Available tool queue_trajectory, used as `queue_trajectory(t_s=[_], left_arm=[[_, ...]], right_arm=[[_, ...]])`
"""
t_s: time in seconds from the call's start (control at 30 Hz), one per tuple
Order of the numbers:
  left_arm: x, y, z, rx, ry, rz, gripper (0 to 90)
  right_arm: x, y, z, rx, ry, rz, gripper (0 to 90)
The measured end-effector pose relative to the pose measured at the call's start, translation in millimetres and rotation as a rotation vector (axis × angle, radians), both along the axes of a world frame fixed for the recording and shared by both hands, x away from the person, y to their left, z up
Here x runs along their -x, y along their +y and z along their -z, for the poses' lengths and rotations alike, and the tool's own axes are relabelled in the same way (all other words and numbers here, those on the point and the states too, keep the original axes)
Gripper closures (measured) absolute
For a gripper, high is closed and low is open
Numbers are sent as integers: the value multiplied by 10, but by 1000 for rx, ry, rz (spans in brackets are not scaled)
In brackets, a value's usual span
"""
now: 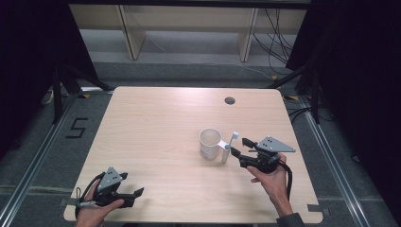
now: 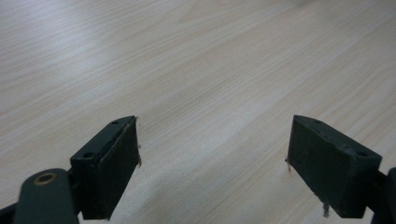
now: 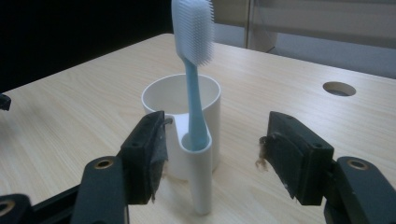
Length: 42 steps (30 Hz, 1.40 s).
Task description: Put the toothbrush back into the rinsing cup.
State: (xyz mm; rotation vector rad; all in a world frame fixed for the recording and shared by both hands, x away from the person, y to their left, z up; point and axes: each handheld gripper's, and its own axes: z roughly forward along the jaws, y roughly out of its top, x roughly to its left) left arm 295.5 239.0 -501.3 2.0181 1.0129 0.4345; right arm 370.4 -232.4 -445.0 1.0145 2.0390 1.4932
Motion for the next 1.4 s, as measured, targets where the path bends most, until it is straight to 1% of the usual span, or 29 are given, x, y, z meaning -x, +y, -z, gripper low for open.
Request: queue_trajectory(t_s=[0.03,0.1,0.13,0.17,0.2,0.23,0.27,0.3,0.37,0.43,0.47,0.5,0.53,0.63,0.67,0.7,0.77,0.83,0.87,0.93,0.97,1.07,1.1,1.13,1.17,1.23,1.27,1.3,1.4], left_arm=[[-6,13,1,-15,5,1,159],[-8,15,5,-21,10,-5,159],[-7,16,9,-7,6,-4,159],[-3,4,13,10,2,-16,159],[-6,23,0,-16,5,-4,159],[-9,23,1,-12,4,-5,159],[-11,30,-1,-21,7,1,159],[-9,2,15,15,4,-15,159],[-7,24,2,-18,6,4,159],[-3,23,-2,-22,4,0,159],[-4,23,-1,-18,5,0,159],[-2,26,-3,-22,7,-1,159],[-2,26,-2,-23,6,-1,159],[-4,27,-1,-22,7,2,159],[-1,28,-4,-23,7,-1,159],[-3,25,-2,-14,6,-2,159],[0,11,10,20,-8,-16,159],[0,14,8,14,-2,-13,159],[2,13,7,11,0,-13,159],[4,11,3,3,1,-13,159],[2,28,-6,-21,5,2,159],[2,4,11,17,2,-17,159],[4,4,10,13,2,-19,159],[4,5,11,14,2,-19,159],[3,5,10,15,2,-17,159],[3,10,9,15,-5,-9,159],[4,10,9,15,-5,-8,159],[4,11,8,11,-2,-9,159],[1,4,15,21,-3,-14,159]], right_arm=[[-2,-20,-2,11,-17,5,385],[16,-43,-8,10,-18,-4,376],[55,-57,-7,-12,-1,6,370],[55,-57,-7,-12,-1,6,370],[54,-76,-7,-2,-12,3,366],[61,-100,-4,13,-22,15,363],[74,-100,5,-10,0,16,362],[86,-106,11,-20,15,20,360],[97,-119,27,-20,23,31,355],[107,-131,34,-14,35,31,349],[125,-126,34,-23,56,35,349],[119,-133,38,-18,42,30,348],[137,-136,31,-22,53,30,345],[158,-147,35,-20,40,37,343],[174,-141,41,-29,57,36,340],[174,-156,44,-9,41,39,337],[200,-154,76,-26,66,36,325],[197,-155,88,-28,64,25,323],[211,-158,100,-17,64,44,317],[225,-153,122,-18,82,39,308],[244,-144,126,-25,96,47,308],[265,-150,136,-17,88,41,296],[283,-143,136,-27,108,39,296],[291,-146,142,-19,105,40,294],[310,-129,150,-36,122,42,294],[310,-135,166,-17,108,41,293],[327,-123,173,-24,124,46,292],[321,-130,180,-8,113,36,290],[344,-122,186,-3,118,28,282]])
